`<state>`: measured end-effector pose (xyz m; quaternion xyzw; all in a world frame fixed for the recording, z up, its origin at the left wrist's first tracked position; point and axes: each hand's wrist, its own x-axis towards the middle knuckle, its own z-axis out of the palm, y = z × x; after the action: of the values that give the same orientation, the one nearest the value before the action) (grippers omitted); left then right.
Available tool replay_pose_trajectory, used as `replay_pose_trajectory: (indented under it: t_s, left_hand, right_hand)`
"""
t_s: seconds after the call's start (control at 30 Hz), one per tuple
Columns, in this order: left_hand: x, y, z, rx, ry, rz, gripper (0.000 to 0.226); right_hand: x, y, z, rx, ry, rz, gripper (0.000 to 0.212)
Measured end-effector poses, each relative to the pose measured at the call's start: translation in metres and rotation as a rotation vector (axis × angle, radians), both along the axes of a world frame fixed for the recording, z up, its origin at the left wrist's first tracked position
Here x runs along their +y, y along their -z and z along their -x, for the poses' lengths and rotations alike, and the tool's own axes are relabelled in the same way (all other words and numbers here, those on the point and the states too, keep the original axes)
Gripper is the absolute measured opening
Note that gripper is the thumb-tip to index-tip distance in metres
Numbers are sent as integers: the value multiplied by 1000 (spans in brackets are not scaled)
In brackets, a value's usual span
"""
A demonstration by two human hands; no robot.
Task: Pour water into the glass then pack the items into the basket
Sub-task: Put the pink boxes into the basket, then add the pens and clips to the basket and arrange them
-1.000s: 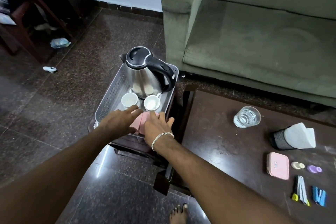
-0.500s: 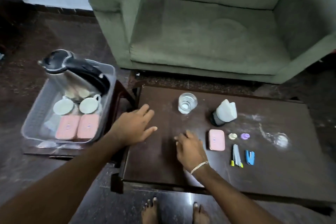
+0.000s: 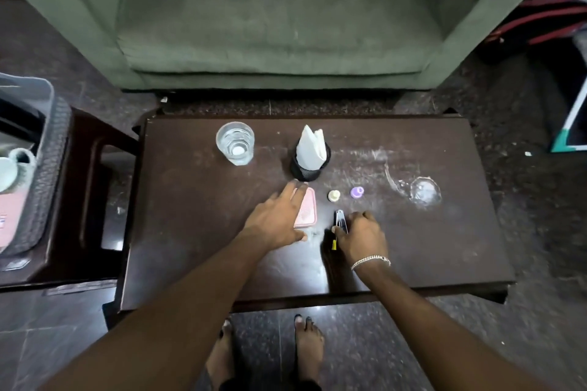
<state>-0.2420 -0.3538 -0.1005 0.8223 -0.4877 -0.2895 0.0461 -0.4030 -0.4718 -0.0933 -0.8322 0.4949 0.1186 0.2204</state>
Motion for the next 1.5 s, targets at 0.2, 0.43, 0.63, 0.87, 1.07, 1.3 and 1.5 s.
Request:
replay_pose_trajectory:
  t_s: [0.2, 0.43, 0.63, 0.87, 1.07, 1.3, 1.5]
  left_hand:
    - [-17, 20, 1, -12, 28, -87, 122]
    - [1, 9, -11, 81, 20, 98, 110]
    - [86, -73, -78, 194, -13, 220, 109]
    - [264, -180, -207, -4, -189, 261, 114]
    - [414, -189, -286, -123, -362, 73, 118]
    - [492, -150, -323, -8, -407, -199, 115]
    - [496, -122, -343, 49, -400, -263, 123]
  right_hand:
    - [1, 30, 3, 29, 80, -33, 47]
    - [6, 27, -3, -110, 238, -175, 29]
    - [69, -25, -54, -402, 290, -435, 32]
    - [199, -105, -192, -556, 106, -566, 32]
    - [302, -147, -299, -591, -89, -571, 25]
    - [387, -141, -365, -415, -322, -440, 46]
    - [407, -112, -386, -189, -455, -272, 52]
